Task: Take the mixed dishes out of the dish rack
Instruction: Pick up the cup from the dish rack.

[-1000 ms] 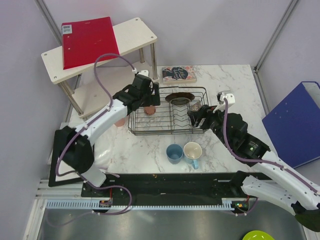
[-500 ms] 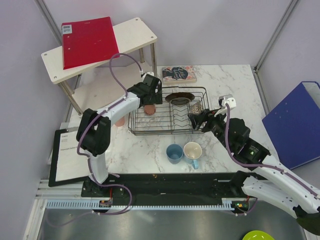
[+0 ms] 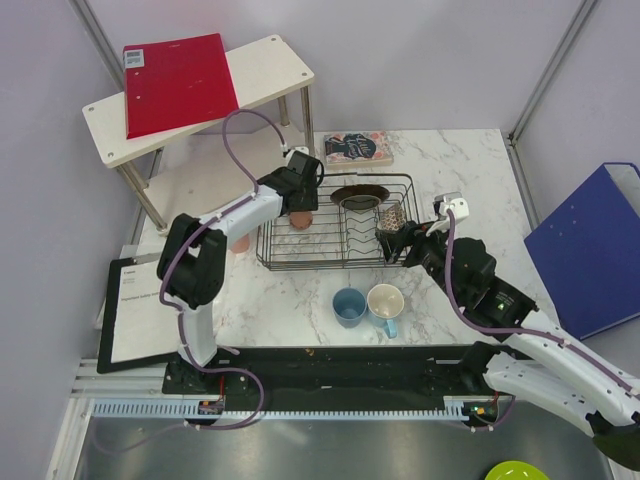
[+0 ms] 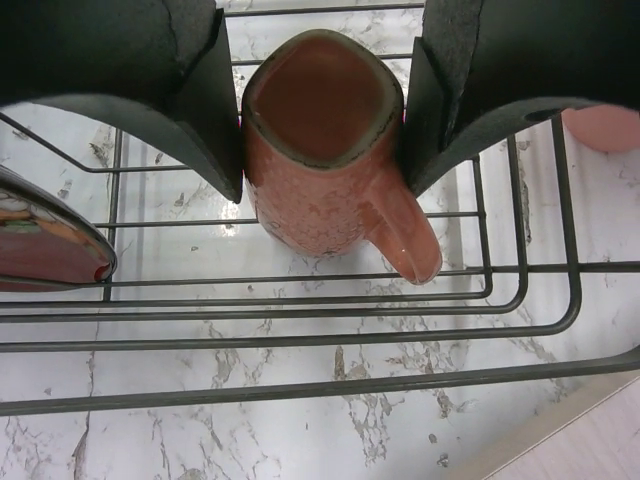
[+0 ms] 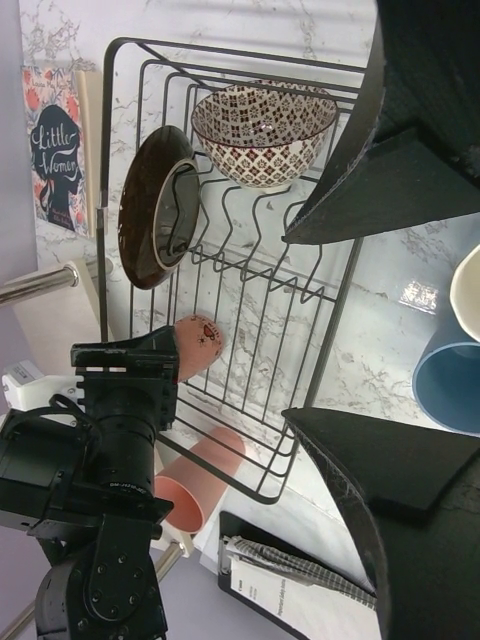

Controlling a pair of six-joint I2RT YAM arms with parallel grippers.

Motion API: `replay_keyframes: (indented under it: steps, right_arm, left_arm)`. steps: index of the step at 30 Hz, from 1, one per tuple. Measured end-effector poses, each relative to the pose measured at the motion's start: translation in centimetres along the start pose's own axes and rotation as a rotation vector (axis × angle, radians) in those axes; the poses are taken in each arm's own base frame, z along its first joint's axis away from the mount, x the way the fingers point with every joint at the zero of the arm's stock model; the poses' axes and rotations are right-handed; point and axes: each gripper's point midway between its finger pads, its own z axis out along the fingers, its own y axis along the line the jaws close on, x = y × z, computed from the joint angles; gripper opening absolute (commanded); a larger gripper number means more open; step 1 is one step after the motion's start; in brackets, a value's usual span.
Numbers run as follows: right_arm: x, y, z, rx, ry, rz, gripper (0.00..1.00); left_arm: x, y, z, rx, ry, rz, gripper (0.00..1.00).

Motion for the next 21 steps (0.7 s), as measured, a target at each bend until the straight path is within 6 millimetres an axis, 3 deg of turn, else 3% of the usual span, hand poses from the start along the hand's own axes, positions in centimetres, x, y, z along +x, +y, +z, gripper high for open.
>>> replay_keyframes:
  steps: [10,13,17,21]
  right_arm:
    - [0.3,-0.1,0.1,0.003,0.006,0.007,0.73]
    - [0.3,-0.1,0.1,0.004,0.006,0.007,0.73]
    - [0.4,-0.1,0.2,0.007,0.011,0.005,0.73]
    - [0.7,-0.5,0.8,0.037,0.021,-0.001,0.73]
  left_arm:
    - [0.8,1.2,-1.3,-0.011,-0.005,0.004,0.02]
    - [0.7,1.7,-2.8,-0.005,-0.013,0.007,0.02]
    - [-1.3,1.3,-7.6,0.043,-0.094,0.031,0.02]
    - [-4.3,-2.0,-15.4,0.221,-0.24,0.073,0.02]
